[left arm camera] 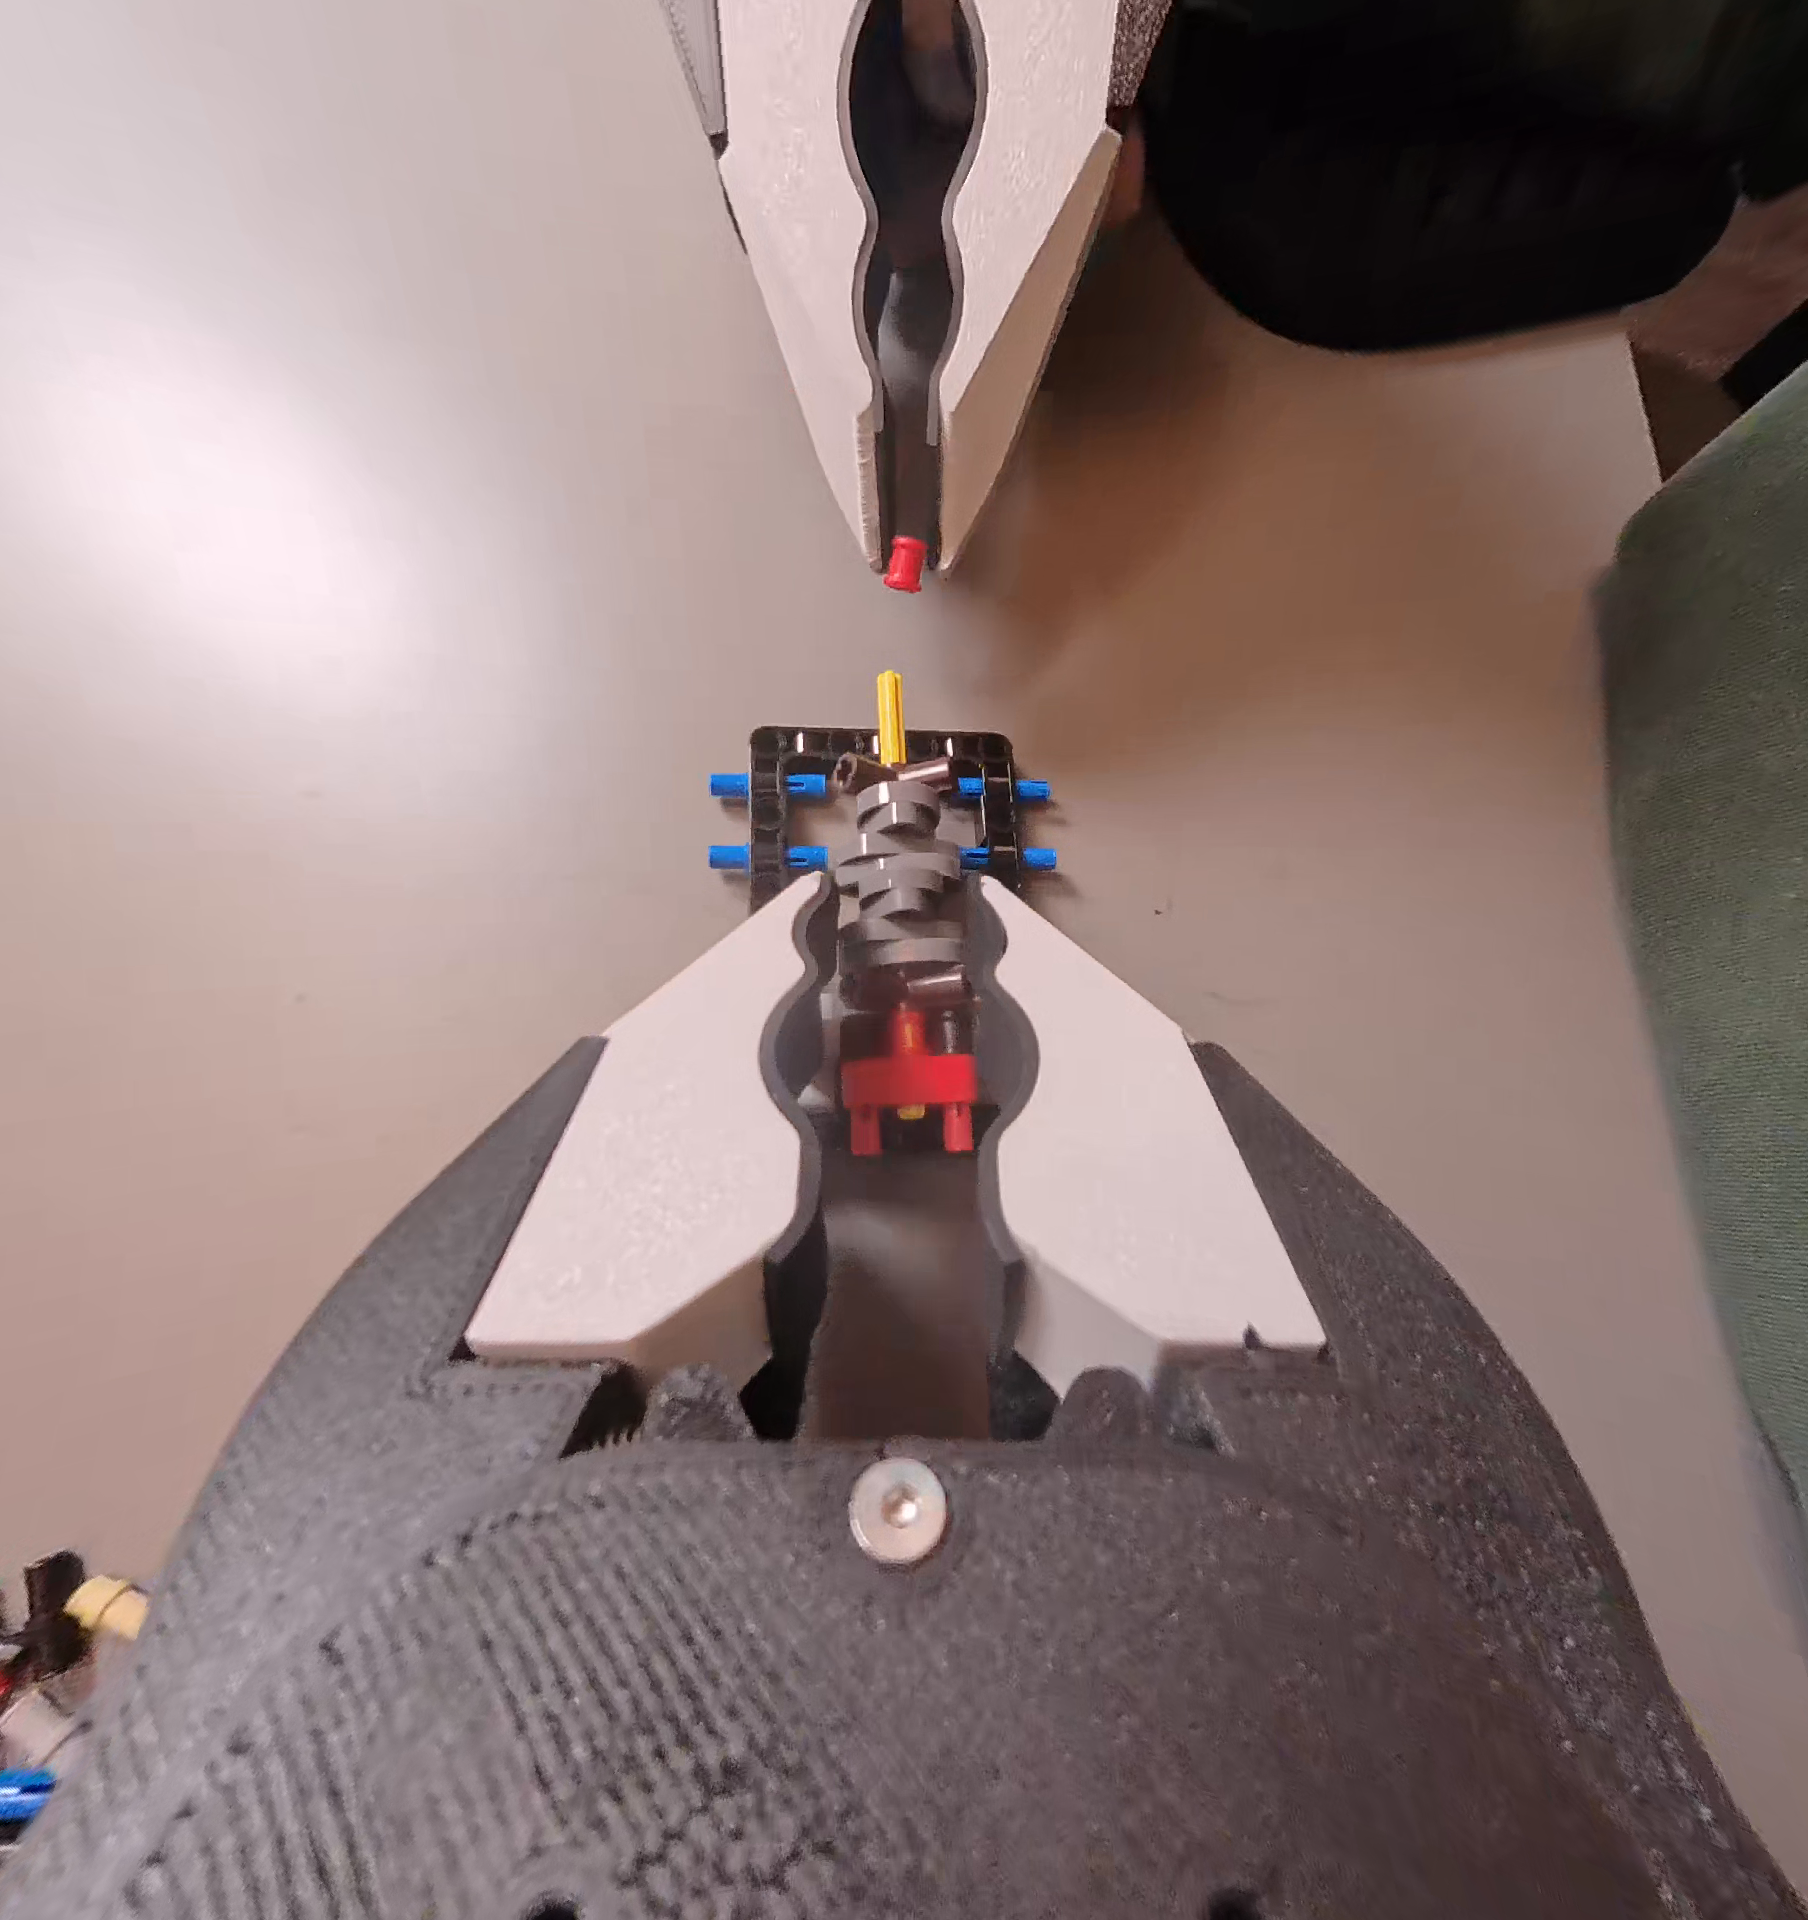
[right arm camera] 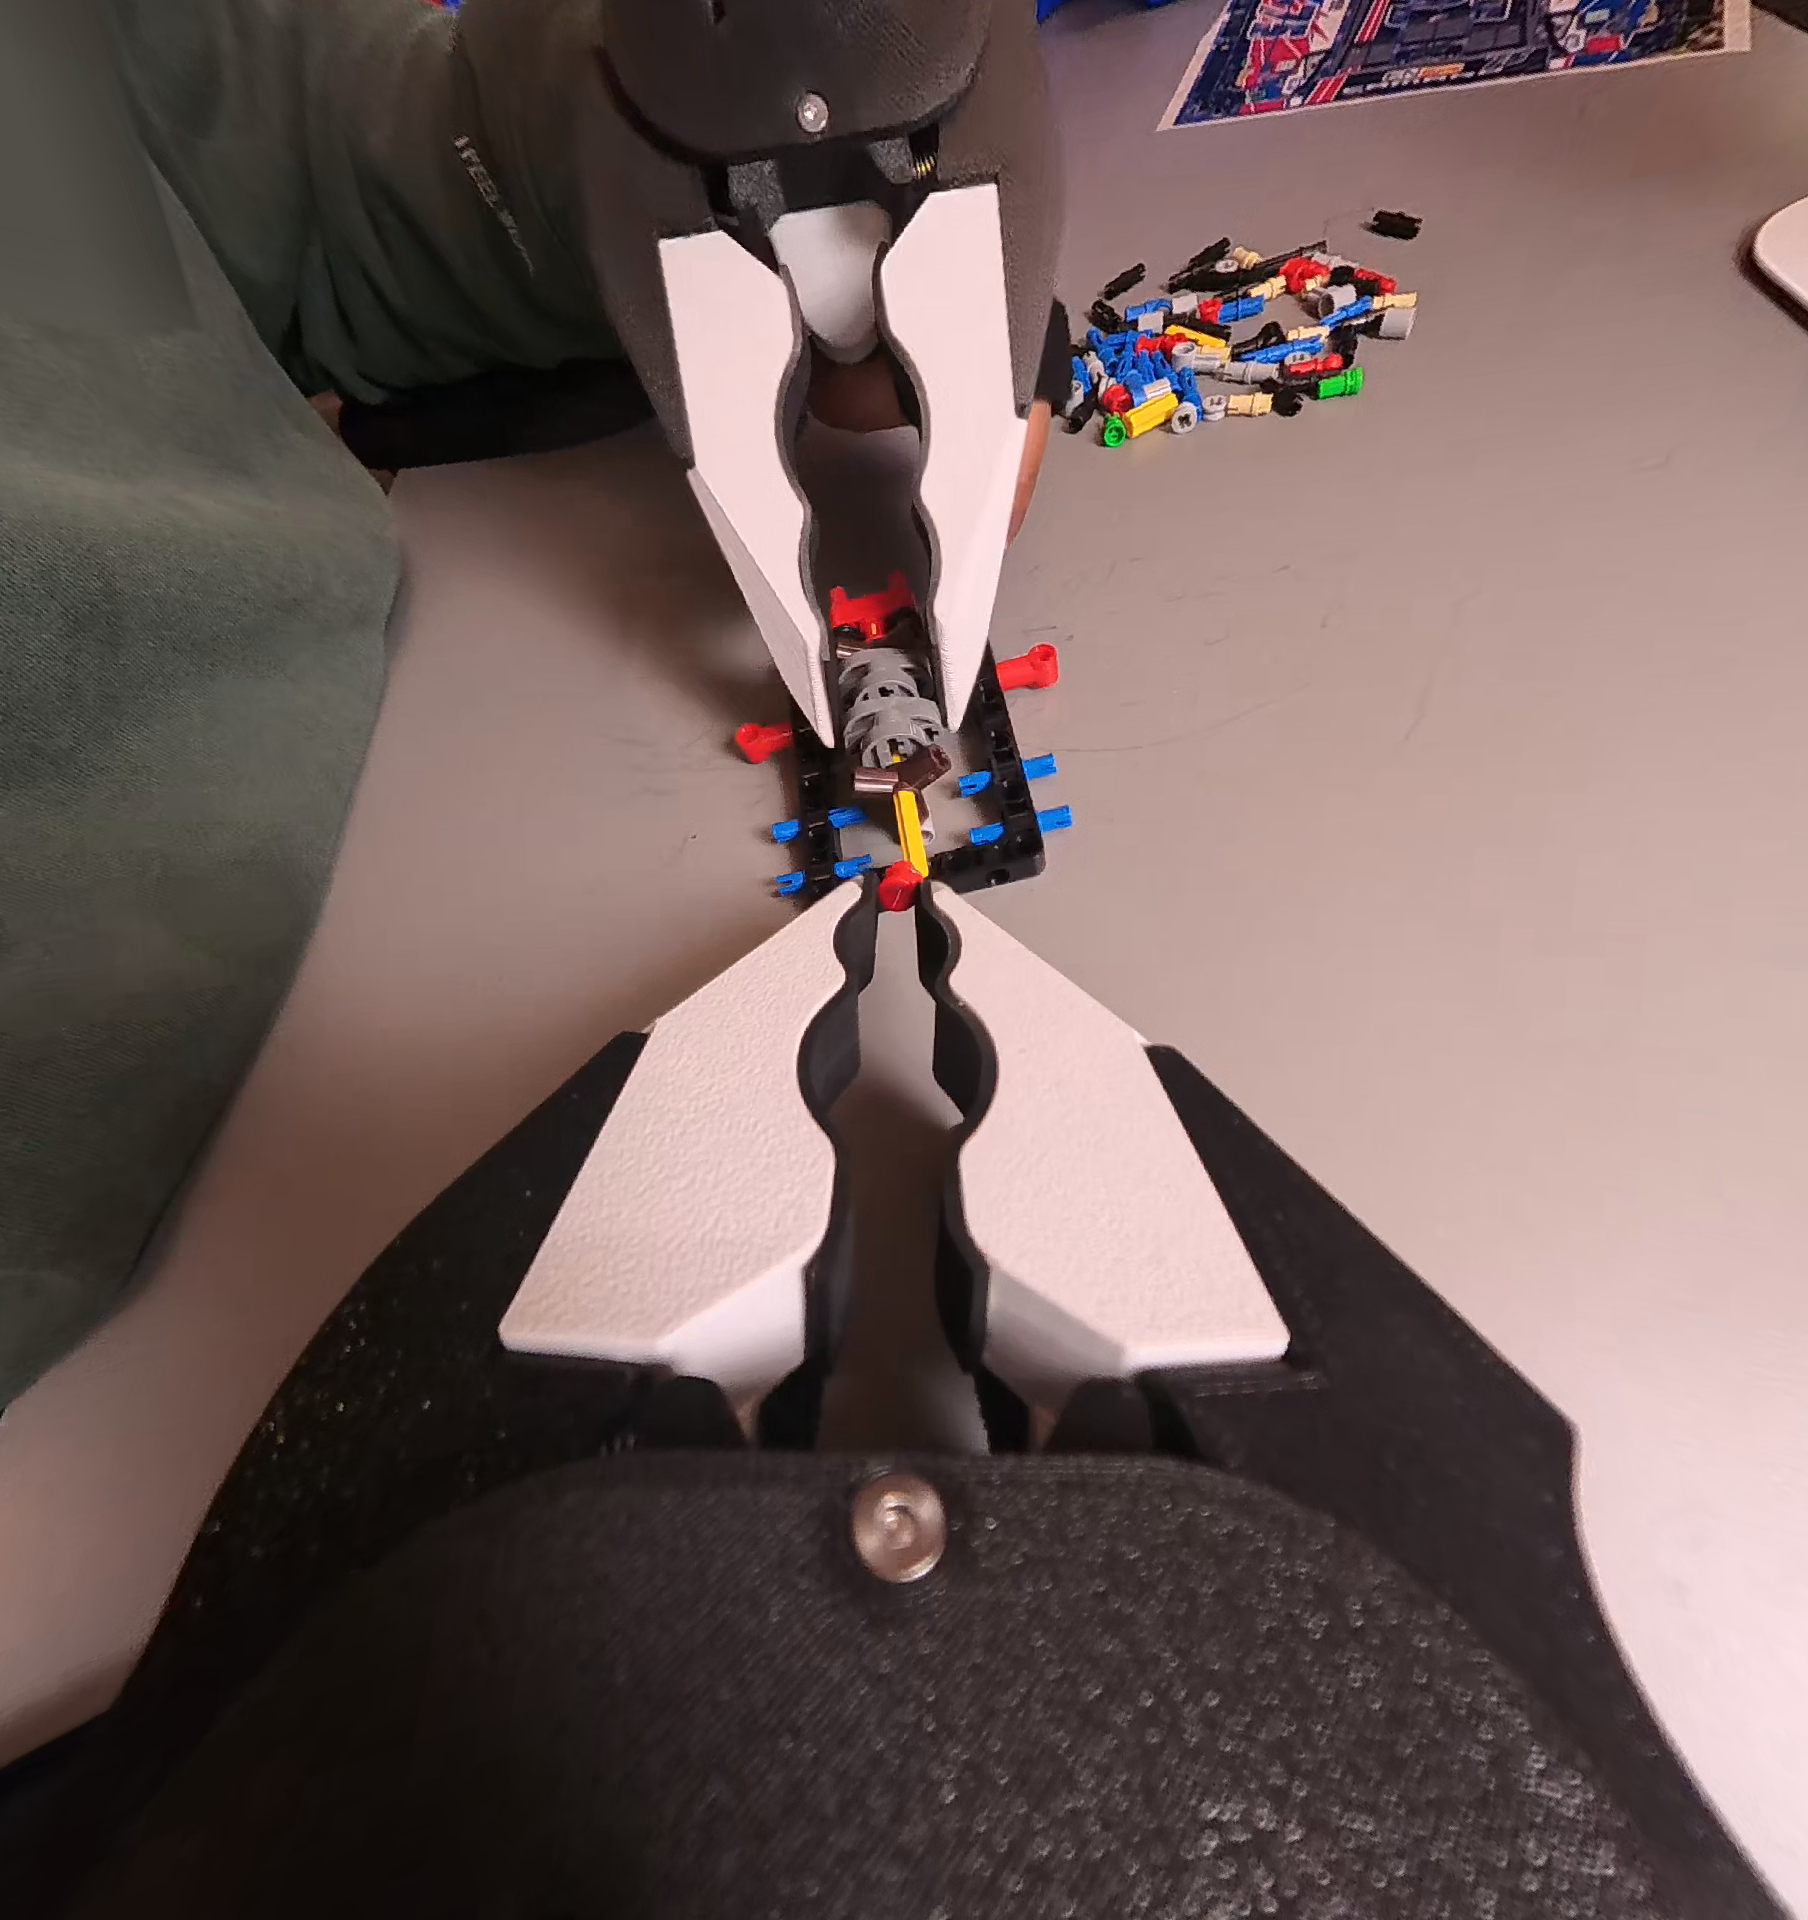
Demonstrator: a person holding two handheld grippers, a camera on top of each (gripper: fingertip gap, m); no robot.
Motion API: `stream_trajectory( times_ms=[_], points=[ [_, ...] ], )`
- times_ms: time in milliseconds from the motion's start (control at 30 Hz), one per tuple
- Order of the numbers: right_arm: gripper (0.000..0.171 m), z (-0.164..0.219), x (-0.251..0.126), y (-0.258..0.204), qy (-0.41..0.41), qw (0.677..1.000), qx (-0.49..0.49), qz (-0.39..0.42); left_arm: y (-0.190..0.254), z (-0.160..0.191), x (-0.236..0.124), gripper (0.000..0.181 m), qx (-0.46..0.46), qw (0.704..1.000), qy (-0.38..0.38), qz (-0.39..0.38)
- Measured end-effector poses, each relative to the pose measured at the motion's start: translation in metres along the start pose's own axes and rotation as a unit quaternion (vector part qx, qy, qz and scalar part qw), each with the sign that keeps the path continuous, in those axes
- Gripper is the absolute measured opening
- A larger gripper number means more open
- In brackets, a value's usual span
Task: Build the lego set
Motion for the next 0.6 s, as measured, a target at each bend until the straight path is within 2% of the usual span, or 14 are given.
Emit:
stream_trajectory(
  times_ms=[333,600],
  points=[
    [0.005,-0.013,-0.004,-0.005,0.090,0.995,-0.026,-0.029,-0.010,0.001,-0.010,0.021,-0.120,0.980,0.087,0.129],
    [0.005,-0.016,-0.005,-0.007,0.128,0.989,-0.009,-0.075,-0.008,-0.004,-0.015,0.021,-0.139,0.970,0.111,0.163]
  ],
)
Point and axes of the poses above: each gripper's, where its closed fingertips meet, x out along the fingers, z out of its underside, y = z × x across the jaws, the point moved 8 cm from there along -x, back along the fingers, and after that the axes turned 13 degrees about -z, right-handed, at the moved point
